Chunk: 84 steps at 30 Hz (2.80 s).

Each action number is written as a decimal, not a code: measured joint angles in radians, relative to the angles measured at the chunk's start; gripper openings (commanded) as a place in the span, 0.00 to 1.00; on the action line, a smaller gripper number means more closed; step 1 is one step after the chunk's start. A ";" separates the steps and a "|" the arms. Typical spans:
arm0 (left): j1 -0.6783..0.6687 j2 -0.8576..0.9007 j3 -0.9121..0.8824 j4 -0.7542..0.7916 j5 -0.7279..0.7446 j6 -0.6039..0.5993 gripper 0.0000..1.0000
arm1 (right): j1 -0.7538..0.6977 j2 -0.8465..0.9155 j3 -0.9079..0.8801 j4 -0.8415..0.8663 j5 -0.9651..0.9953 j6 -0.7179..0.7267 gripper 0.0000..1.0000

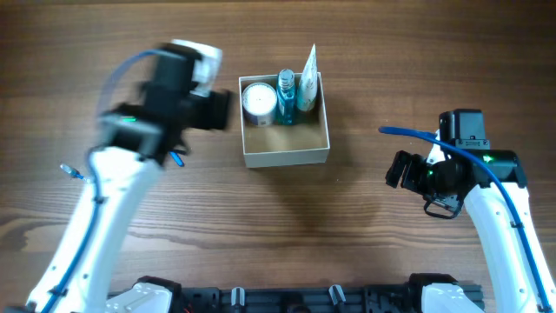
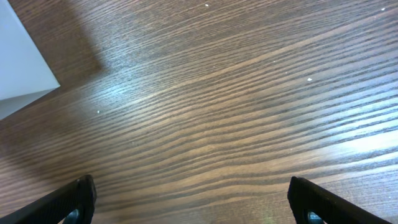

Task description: Pack container

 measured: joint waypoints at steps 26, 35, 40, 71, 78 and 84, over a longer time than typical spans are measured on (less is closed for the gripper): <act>0.328 0.634 -0.029 -0.040 0.254 -0.362 0.78 | 0.000 0.000 0.000 0.000 0.000 0.000 1.00; 0.330 0.634 -0.041 -0.056 0.247 -0.367 0.14 | 0.000 0.000 0.000 0.000 0.000 0.000 1.00; 0.330 0.635 -0.044 -0.059 0.249 -0.364 0.08 | 0.000 0.000 0.000 0.000 0.000 0.000 1.00; -0.363 0.285 0.186 -0.119 0.244 0.337 0.04 | 0.000 0.000 0.000 0.008 0.000 -0.008 1.00; -0.367 0.445 0.185 -0.120 0.223 0.356 0.46 | 0.000 0.000 0.000 0.009 0.000 -0.015 1.00; -0.367 0.473 0.184 -0.130 0.203 0.363 0.73 | 0.000 0.000 0.000 0.011 0.000 -0.015 1.00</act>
